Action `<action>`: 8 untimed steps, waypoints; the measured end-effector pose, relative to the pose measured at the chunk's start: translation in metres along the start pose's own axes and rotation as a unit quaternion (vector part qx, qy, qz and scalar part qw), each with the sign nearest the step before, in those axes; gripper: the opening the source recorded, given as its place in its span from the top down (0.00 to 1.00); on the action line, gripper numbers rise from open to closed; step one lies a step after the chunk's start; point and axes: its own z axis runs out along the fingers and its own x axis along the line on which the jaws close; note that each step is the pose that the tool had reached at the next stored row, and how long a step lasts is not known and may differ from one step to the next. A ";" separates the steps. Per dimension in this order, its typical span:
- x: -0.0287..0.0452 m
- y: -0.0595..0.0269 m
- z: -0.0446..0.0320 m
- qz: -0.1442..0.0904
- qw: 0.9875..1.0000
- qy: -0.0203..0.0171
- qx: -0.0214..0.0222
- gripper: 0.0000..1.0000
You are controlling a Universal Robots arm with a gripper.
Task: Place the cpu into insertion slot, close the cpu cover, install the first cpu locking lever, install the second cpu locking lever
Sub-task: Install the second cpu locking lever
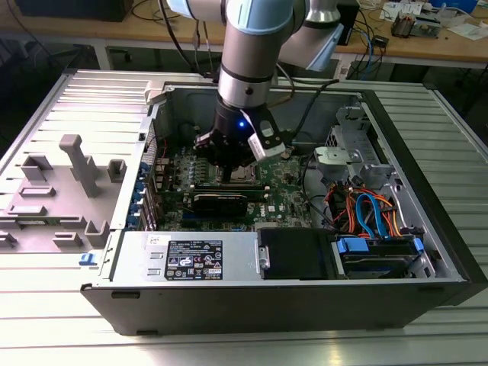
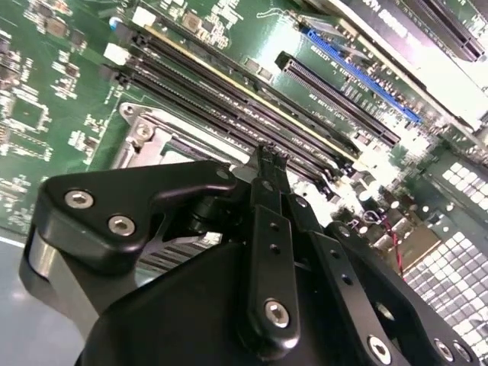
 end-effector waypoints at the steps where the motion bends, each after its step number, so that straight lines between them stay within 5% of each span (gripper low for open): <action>1: -0.0001 -0.0004 0.0012 -0.004 1.000 0.001 0.000 0.89; 5: -0.0003 -0.0019 0.0044 -0.011 1.000 0.001 -0.002 0.89; 8: 0.0001 -0.0053 0.0046 -0.015 1.000 0.000 -0.013 0.89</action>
